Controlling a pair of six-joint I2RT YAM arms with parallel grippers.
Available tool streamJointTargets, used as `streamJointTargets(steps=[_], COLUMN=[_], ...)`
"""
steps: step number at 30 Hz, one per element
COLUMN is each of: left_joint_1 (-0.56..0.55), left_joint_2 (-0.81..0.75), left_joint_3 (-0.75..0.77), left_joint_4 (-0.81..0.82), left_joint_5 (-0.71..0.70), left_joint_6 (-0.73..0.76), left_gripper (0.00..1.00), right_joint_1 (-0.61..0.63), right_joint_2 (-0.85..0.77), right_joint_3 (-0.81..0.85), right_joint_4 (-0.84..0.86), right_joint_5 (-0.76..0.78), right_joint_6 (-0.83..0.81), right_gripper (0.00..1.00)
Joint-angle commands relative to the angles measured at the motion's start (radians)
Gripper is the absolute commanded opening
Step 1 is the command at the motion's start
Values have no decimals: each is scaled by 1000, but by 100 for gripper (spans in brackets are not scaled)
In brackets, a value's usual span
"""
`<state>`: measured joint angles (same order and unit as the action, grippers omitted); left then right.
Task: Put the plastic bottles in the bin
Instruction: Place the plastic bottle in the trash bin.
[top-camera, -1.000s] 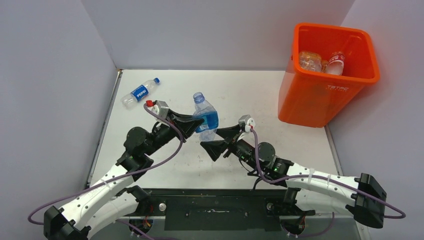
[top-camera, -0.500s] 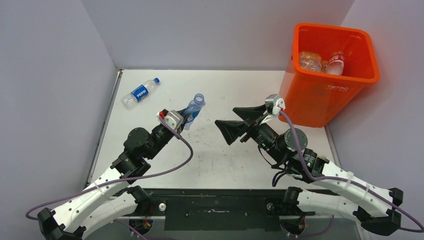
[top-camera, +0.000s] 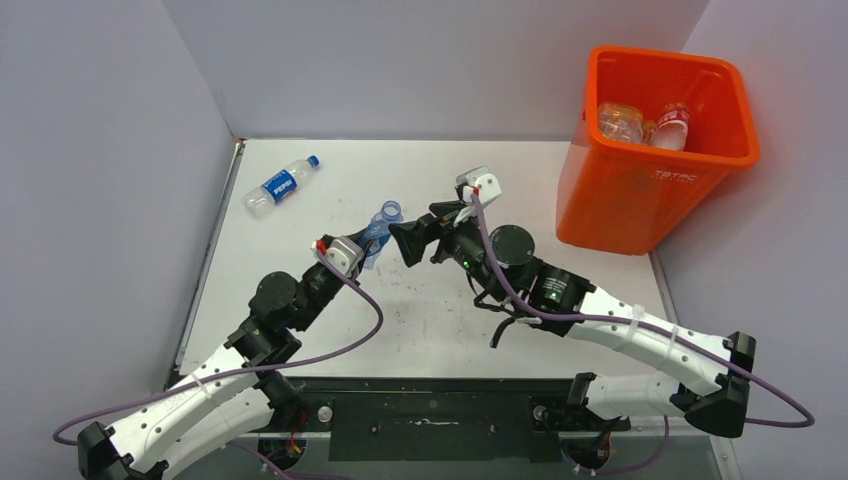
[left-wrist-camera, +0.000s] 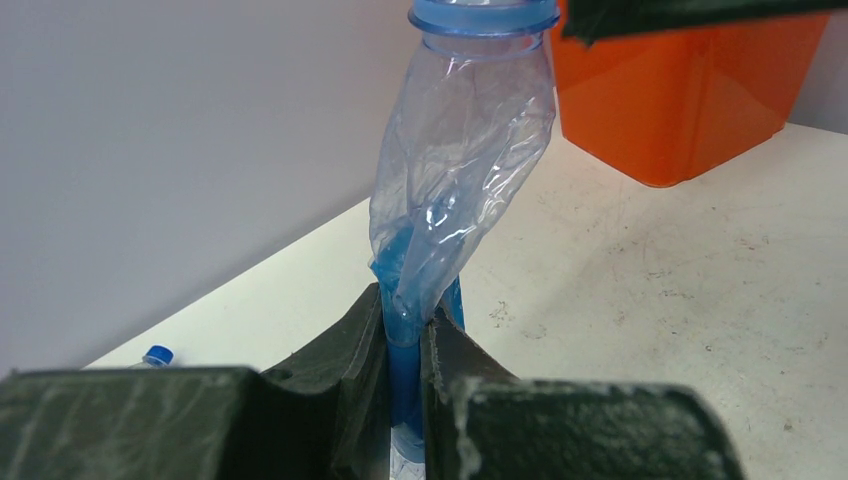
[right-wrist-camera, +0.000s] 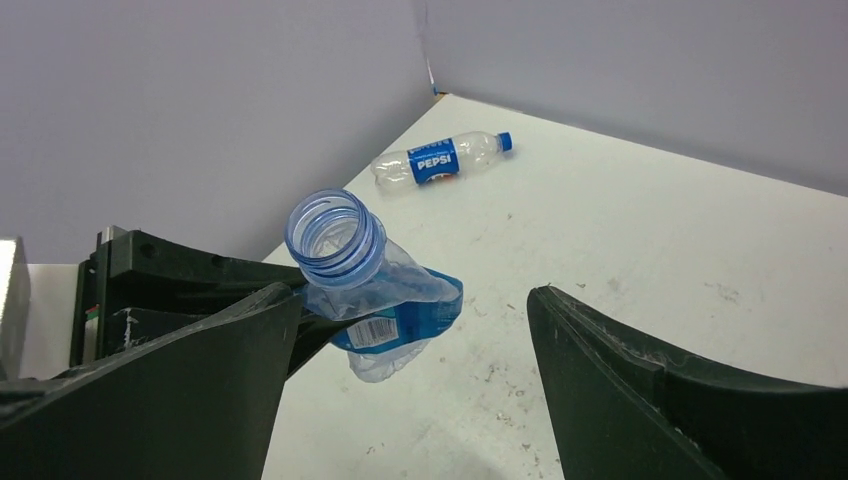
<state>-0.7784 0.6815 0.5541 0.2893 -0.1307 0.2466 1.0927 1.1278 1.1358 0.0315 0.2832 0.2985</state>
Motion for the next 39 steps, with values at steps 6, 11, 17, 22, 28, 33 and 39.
streamJointTargets(steps=[6,11,17,22,28,33,39], left_joint_1=[-2,-2,-3,-2,-3,-3,-3], left_joint_2=[-17,-19,-26,-26,-34,-65,-69], left_joint_3=[-5,-8,-19,-20,-27,-52,-65], left_joint_4=[74,74,82,83,81,105,149], left_joint_5=[25,28,20,21,15,20,-16], left_joint_6=[-49,-56,-56,-57,-64,-79,-109], left_gripper=[0,0,0,0,15,80,96], right_joint_1=[9,10,10,8,10,10,9], right_joint_2=[97,140,185,192,197,170,90], right_joint_3=[71,110,141,150,168,173,225], right_joint_4=[135,120,63,41,-13,-107,-258], right_joint_5=[-1,22,24,16,11,78,217], right_joint_6=[29,31,51,50,18,-37,-127], right_gripper=[83,71,40,17,5,5,5])
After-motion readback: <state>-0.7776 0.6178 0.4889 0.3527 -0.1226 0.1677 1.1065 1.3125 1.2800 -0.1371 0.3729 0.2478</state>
